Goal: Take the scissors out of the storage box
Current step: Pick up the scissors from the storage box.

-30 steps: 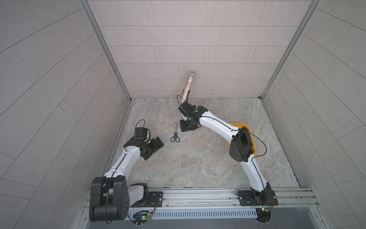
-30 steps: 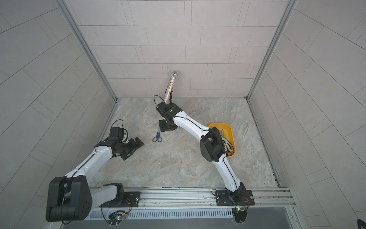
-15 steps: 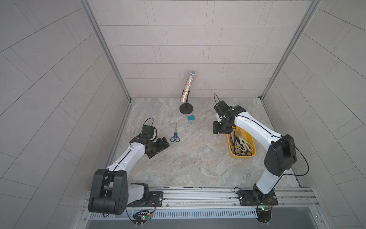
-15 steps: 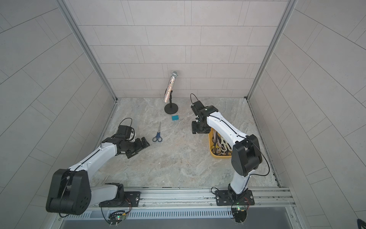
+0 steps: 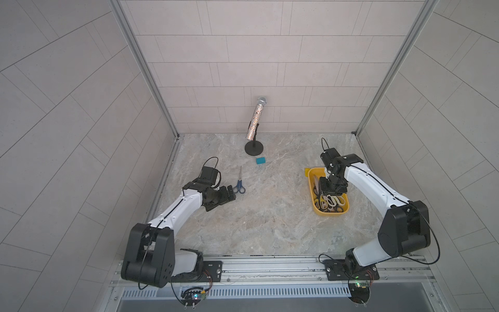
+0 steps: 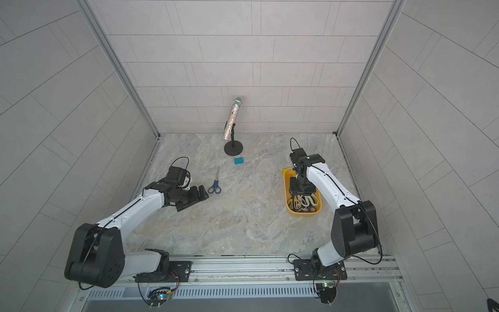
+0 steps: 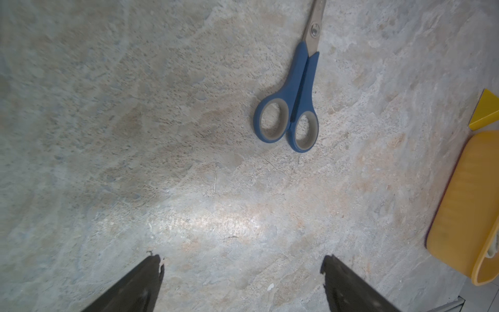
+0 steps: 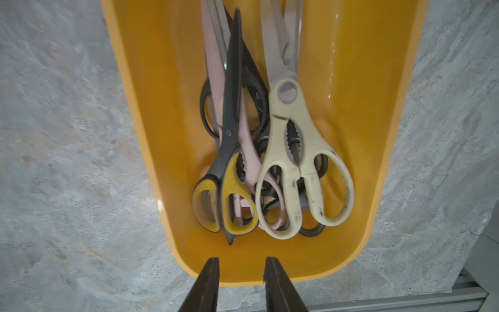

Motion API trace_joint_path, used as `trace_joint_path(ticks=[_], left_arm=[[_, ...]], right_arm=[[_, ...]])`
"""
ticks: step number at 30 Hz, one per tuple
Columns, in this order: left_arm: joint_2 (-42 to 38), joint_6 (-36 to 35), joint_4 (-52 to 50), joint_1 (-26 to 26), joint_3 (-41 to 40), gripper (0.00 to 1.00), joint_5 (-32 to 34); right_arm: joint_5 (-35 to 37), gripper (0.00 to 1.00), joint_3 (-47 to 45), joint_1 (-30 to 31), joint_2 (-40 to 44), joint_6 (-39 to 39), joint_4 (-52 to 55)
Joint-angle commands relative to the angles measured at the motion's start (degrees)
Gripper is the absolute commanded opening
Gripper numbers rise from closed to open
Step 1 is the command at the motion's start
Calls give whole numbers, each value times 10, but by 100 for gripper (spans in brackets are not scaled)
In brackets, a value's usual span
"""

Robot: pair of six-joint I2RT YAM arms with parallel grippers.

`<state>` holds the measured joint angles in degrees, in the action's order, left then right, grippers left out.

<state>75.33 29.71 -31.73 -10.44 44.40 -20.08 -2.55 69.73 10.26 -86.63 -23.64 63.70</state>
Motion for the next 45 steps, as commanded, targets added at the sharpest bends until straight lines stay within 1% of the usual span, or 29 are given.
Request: trace_joint_path(ticks=[1, 6, 10, 18, 27, 33, 39, 45], left_arm=[[0, -14, -18, -2, 9, 100, 8], [1, -15, -22, -2, 9, 100, 9], [-4, -11, -21, -3, 3, 100, 9], [-12, -9, -22, -3, -5, 100, 14], [-13, -6, -18, -2, -8, 100, 19], [-17, -5, -18, -2, -10, 100, 21], [-23, -7, -20, -2, -12, 100, 24], [-23, -6, -20, -2, -12, 100, 25]], right_arm=[[15, 29, -17, -8, 7, 8, -2], [19, 27, -35, -14, -17, 6, -34], [6, 27, -36, -16, -41, 6, -60], [17, 26, -37, -28, -75, -2, -85], [3, 24, -59, -32, -79, -14, -93], [7, 24, -67, -33, -86, -21, -105], [6, 17, -63, -33, -89, -24, -108], [6, 8, -62, -36, -82, -26, -105]])
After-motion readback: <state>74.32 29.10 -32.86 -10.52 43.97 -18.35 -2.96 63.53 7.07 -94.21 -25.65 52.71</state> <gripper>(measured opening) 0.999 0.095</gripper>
